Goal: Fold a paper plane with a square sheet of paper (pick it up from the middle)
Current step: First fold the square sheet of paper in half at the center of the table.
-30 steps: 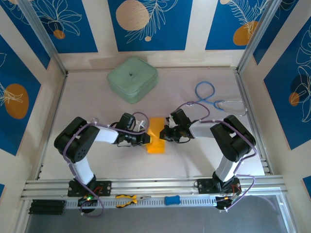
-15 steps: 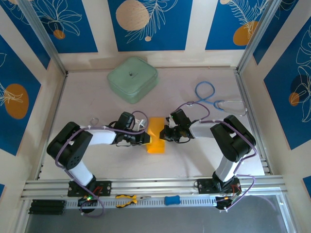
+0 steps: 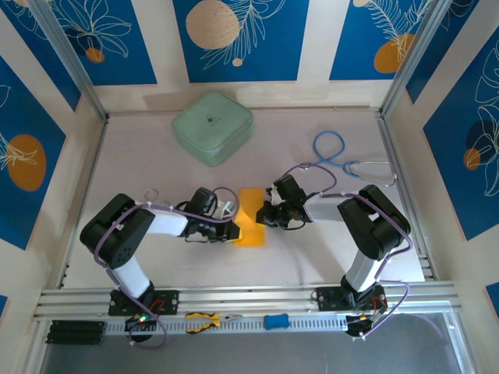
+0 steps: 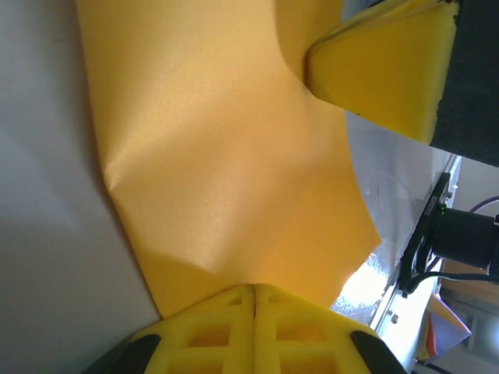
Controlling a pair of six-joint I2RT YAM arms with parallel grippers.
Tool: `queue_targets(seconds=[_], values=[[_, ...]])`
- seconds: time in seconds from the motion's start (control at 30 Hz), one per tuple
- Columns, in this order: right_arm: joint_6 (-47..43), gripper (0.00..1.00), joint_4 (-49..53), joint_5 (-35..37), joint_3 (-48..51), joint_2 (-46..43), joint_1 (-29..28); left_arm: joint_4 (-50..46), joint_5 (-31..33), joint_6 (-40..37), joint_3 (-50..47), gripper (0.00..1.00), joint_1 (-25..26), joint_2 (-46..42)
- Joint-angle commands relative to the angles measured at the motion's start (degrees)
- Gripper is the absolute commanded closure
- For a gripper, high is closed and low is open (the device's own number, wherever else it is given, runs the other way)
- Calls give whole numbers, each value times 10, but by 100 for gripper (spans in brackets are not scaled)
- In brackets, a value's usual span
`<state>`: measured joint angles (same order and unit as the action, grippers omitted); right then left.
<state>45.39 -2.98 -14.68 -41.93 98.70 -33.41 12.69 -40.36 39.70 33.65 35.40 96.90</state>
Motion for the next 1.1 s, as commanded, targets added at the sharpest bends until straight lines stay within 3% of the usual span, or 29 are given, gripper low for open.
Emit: queue_targets(seconds=[0.0,0.13,0.33,0.7,1.07], values=[[-17,100,101,69,23,33,3,-55,33,-17,-39,97,7,4],[-28,100,108,67,15,33,7,-32,5,-2,-38,96,26,-31],[-31,100,109,64,14,34,9,-36,31,19,-9,94,31,-80],[-30,100,101,58,19,43,8,-33,58,20,-2,94,31,-23],[-41,100,104,54,15,44,15,-80,65,7,-54,94,52,-47]])
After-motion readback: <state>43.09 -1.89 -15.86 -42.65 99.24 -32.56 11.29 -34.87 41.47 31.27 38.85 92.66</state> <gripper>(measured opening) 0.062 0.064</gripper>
